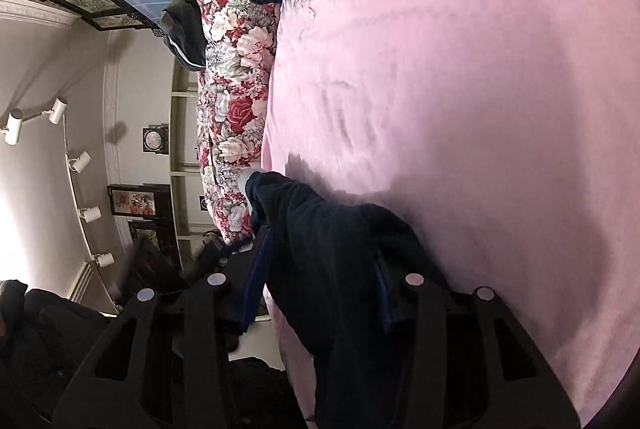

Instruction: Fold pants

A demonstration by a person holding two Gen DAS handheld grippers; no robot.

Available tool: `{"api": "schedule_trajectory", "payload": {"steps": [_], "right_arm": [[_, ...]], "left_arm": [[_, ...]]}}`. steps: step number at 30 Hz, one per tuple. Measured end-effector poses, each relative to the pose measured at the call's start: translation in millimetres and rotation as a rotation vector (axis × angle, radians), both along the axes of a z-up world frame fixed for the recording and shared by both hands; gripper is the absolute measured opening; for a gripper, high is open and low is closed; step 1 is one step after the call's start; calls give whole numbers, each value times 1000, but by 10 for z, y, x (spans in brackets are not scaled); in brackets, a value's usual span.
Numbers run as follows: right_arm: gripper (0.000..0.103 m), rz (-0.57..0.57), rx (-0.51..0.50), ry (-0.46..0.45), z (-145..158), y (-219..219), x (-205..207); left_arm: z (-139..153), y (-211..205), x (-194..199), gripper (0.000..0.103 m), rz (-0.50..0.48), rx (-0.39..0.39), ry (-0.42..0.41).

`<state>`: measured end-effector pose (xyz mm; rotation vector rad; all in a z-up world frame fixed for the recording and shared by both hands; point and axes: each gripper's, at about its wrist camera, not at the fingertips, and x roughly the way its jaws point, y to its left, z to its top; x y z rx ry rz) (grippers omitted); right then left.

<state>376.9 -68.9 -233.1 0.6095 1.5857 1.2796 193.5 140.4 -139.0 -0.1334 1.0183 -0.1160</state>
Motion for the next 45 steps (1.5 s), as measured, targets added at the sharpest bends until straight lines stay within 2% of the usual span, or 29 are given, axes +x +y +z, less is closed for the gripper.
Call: {"api": "schedule_trajectory", "payload": {"steps": [2, 3, 4, 5, 6, 7, 9, 11, 14, 18, 20, 21, 24, 25, 26, 27, 29, 32, 35, 37, 38, 39, 40, 43, 44, 45], "right_arm": [[46, 2, -22, -14, 13, 9, -15], [46, 3, -32, -17, 19, 23, -16], [46, 9, -47, -25, 28, 35, -17], [46, 8, -78, -39, 44, 23, -14], [47, -4, -105, -53, 60, 0, -2], [48, -24, -129, -79, 114, -72, 18], [57, -98, -195, -165, 279, -323, 87], [57, -177, -249, -234, 478, -580, 101], [57, -248, -178, -313, 905, -828, -176], [57, -191, -173, -382, 1053, -702, -780], [57, -155, -165, -373, 939, -612, -1130], [57, -141, -172, -364, 862, -595, -1238], [55, -97, -304, -358, 501, -602, -1560], [51, -90, -338, -341, 393, -650, -1619], [51, -114, -326, -343, 373, -737, -1669], [51, -142, -331, -318, 400, -833, -1688], [52, -203, -300, -307, 543, -981, -1725], [52, -213, -250, -368, 742, -947, -1765], [52, -190, -246, -385, 703, -741, -1770], [52, -167, -281, -369, 572, -677, -1772], [49, -138, -342, -376, 472, -660, -1802], [49, -134, -341, -389, 476, -682, -1845], [50, -143, -339, -391, 502, -739, -1871], [53, -252, -338, -376, 705, -1184, -1883], [58, -319, -334, -386, 789, -1415, -1888], [59, -418, -350, -397, 888, -1712, -1878]], "left_arm": [[-71, 190, 145, 98, 34, -22, 0], [-200, 325, 206, 95, 62, 7, 25], [-297, 431, 228, 89, 79, 20, 47], [-383, 544, 222, 79, 86, 7, 62], [-418, 661, 191, 76, 80, -22, 56], [-402, 709, 166, 76, 69, -39, 48], [-363, 698, 153, 76, 49, -22, 51], [-335, 657, 148, 76, 51, -9, 54], [-264, 676, 149, 76, 75, -9, 45], [-70, 634, 32, 84, 124, 32, -13], [-72, 648, -50, 90, 140, 34, -17], [-171, 642, -87, 90, 136, 43, 21], [-522, 680, -226, 93, 142, 150, 120], [-560, 755, -302, 92, 159, 102, 126], [-555, 813, -339, 92, 191, 62, 137], [-478, 840, -361, 92, 227, 41, 146], [-294, 762, -387, 91, 246, 65, 103], [-81, 448, -373, 91, 199, 61, 20], [-188, 20, -293, 91, 112, 72, 33], [-395, -180, -331, 91, 82, 155, 80], [-454, -239, -403, 91, 65, 207, 76], [-486, -305, -515, 91, 25, 265, 58], [-487, -320, -568, 91, 7, 284, 49], [-342, -270, -614, 91, 15, 266, 71], [-255, -239, -593, 91, 57, 244, 67], [-181, -194, -613, 91, 83, 221, 58]]}}
